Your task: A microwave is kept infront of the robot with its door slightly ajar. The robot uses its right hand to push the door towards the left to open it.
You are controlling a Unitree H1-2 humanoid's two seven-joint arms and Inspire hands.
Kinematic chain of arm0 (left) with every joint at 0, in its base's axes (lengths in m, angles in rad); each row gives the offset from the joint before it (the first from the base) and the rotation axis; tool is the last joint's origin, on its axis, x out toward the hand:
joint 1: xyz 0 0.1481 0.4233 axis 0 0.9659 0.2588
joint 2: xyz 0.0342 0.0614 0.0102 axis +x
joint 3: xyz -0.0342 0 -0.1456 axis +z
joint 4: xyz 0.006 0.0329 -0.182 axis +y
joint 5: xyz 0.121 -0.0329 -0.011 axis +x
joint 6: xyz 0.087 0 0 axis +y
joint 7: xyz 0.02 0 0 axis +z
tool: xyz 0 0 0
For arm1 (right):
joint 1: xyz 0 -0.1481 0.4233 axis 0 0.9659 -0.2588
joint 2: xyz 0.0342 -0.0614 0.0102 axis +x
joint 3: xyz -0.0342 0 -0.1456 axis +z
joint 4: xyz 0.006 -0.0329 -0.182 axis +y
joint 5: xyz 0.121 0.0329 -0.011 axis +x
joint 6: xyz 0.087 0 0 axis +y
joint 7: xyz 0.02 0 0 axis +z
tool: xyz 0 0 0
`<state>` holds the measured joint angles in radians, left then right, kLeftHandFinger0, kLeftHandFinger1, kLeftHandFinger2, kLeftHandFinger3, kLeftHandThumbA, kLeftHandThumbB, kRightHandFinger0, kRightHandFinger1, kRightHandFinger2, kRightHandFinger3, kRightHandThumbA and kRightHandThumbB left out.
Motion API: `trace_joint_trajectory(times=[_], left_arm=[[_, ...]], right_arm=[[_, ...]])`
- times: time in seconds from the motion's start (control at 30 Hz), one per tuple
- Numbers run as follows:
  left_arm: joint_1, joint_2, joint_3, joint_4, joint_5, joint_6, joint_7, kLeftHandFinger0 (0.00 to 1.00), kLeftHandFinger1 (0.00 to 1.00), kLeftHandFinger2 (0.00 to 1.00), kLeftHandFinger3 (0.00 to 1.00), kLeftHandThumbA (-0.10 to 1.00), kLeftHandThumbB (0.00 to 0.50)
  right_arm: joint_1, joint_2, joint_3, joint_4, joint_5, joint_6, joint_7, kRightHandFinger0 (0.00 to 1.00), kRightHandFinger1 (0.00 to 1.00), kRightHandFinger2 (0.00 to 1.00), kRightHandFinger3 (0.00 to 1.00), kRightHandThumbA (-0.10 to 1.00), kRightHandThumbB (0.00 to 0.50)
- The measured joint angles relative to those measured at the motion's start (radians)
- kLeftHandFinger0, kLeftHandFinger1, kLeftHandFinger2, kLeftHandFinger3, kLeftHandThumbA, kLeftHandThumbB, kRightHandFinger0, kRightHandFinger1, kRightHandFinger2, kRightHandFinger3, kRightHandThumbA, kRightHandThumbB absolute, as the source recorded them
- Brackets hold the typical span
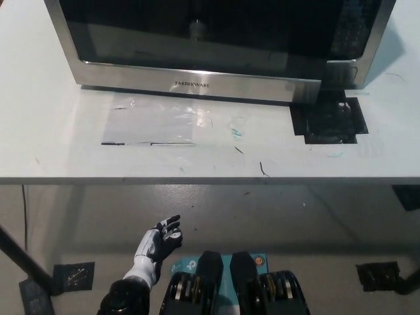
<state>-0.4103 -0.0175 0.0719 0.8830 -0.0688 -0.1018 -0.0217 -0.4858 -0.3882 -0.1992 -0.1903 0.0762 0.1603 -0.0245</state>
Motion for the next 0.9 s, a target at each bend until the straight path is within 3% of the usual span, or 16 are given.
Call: trace_joint_trajectory(times=[0.17,0.27,0.4,0.6,0.7,0.83,0.9], left_arm=[[0.001,0.002,-0.003,-0.002,0.001,-0.002,0.0,0.86,0.85,0.9,0.83,0.21,0.221],[0.001,0.002,-0.002,-0.002,0.0,-0.002,0.0,0.86,0.84,0.88,0.8,0.21,0.222],[0.001,0.002,-0.004,-0.004,0.0,-0.003,0.0,0.85,0.85,0.89,0.83,0.22,0.216],[0.001,0.002,-0.004,-0.008,0.0,-0.003,-0.001,0.91,0.88,0.91,0.83,0.22,0.225],[0.001,0.002,-0.007,-0.008,0.001,-0.003,-0.002,0.89,0.88,0.91,0.82,0.22,0.219],[0.001,0.002,-0.01,-0.01,0.002,-0.002,-0.002,0.95,0.92,0.94,0.86,0.22,0.233],[0.002,0.002,-0.011,-0.014,0.002,-0.002,-0.002,0.91,0.87,0.89,0.8,0.2,0.223]], right_arm=[[-0.079,-0.012,0.051,0.138,-0.041,0.018,0.0,0.25,0.31,0.39,0.57,-0.07,0.184],[-0.131,-0.012,0.082,0.255,-0.061,0.017,0.004,0.28,0.33,0.43,0.61,-0.03,0.201],[-0.198,-0.012,0.126,0.397,-0.085,0.013,0.012,0.29,0.34,0.43,0.63,0.04,0.196],[-0.301,-0.001,0.204,0.607,-0.139,-0.009,0.011,0.24,0.31,0.43,0.6,0.0,0.201],[-0.346,0.007,0.236,0.697,-0.161,-0.031,0.008,0.22,0.28,0.38,0.58,0.03,0.209],[-0.381,0.024,0.248,0.779,-0.181,-0.05,0.004,0.27,0.32,0.42,0.62,0.02,0.2],[-0.389,0.032,0.251,0.798,-0.187,-0.06,0.001,0.27,0.31,0.41,0.6,0.01,0.204]])
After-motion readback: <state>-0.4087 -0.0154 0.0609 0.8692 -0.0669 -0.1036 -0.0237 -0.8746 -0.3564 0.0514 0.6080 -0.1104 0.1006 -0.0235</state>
